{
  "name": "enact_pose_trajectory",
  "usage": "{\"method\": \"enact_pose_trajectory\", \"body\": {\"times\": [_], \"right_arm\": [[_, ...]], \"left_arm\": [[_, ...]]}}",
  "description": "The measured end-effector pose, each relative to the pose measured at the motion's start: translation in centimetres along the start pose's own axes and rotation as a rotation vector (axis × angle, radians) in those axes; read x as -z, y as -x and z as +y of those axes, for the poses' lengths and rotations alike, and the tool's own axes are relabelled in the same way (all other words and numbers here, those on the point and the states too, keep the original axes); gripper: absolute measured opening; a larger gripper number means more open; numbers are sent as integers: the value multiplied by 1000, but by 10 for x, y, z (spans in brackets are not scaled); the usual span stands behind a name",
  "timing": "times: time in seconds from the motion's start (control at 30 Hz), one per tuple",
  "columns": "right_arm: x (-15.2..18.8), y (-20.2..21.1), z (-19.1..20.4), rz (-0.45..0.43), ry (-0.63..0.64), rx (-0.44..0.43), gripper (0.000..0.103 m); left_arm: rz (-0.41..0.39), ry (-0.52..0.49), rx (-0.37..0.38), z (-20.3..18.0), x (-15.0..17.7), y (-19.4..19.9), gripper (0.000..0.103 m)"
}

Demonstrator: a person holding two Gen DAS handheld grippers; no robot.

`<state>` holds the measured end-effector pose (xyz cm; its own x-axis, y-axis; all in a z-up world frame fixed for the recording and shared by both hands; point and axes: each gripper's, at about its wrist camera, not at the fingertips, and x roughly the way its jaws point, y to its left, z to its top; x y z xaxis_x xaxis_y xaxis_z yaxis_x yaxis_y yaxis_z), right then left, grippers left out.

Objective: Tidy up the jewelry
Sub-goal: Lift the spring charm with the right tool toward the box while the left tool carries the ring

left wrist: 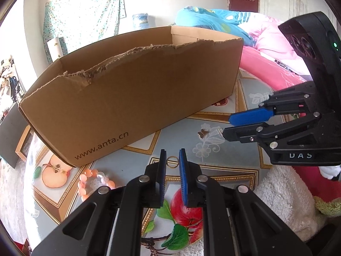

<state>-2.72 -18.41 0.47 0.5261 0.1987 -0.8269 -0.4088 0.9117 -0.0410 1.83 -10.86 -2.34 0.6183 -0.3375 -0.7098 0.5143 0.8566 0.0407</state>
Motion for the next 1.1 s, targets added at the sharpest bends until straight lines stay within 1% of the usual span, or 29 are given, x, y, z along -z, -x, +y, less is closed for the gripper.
{"method": "enact_pose_trajectory", "body": {"times": [0.03, 0.13, 0.23, 0.3, 0.37, 0.4, 0.5, 0.53, 0.6, 0.7, 0.83, 0.87, 1.1], "right_arm": [[-4, -3, -4, -1, 57, 1, 27], [-10, -8, -5, 20, 192, -31, 27], [-15, -16, -12, 60, 278, -104, 27], [-15, -21, -16, 97, 336, -140, 24], [-18, -24, -19, 115, 362, -184, 23], [-19, -24, -22, 121, 364, -204, 22], [-19, -26, -29, 132, 367, -223, 12], [-20, -26, -32, 135, 353, -227, 4], [-21, -25, -39, 134, 334, -240, 3], [-19, -23, -42, 120, 308, -236, 3], [-16, -20, -48, 99, 242, -236, 3], [-16, -19, -49, 91, 228, -233, 0], [-6, -1, -49, 33, 151, -220, 0]], "left_arm": [[0, 1, 1, 1, 0, -1, 11], [2, 4, -2, 3, 0, -2, 11], [8, 12, -8, 5, 0, -4, 11], [15, 15, -11, 5, 0, -5, 11], [21, 17, -16, 5, 0, -6, 11], [24, 18, -17, 5, -1, -7, 11], [29, 15, -21, 4, -2, -9, 11], [30, 15, -22, 4, -2, -9, 11], [31, 17, -24, 4, -3, -10, 11], [33, 17, -27, 4, -3, -11, 11], [32, 11, -29, 1, -2, -8, 11], [31, 7, -29, 0, -2, -7, 11], [6, -9, -34, -3, -3, 5, 11]]}}
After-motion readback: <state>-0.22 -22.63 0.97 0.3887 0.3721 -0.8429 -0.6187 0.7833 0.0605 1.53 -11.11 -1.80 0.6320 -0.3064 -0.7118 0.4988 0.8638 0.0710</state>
